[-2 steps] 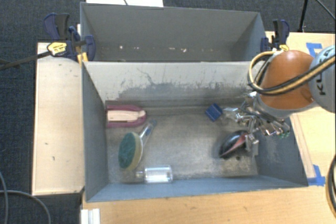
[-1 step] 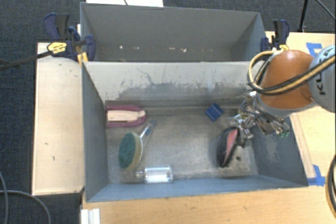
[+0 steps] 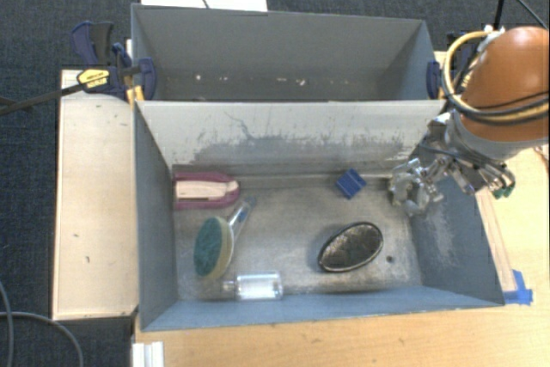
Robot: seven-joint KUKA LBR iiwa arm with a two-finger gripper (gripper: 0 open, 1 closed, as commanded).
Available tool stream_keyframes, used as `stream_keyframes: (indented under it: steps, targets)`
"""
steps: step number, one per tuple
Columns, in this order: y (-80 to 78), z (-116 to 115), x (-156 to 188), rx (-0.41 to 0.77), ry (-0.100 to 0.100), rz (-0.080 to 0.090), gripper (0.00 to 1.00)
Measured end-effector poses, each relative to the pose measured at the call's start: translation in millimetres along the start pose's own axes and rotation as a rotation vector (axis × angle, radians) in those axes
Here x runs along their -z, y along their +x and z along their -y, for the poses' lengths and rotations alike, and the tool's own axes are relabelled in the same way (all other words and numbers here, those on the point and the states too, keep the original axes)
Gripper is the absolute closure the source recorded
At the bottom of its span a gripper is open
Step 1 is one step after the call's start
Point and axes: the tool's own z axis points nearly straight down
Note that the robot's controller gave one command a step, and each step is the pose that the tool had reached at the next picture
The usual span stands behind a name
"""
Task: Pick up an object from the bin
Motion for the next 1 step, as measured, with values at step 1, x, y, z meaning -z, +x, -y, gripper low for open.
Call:
stream_keyframes:
  steps: [1]
  targets:
    - [1.2,-0.2,-4.8,-0.003,-0.004,-0.007,0.0]
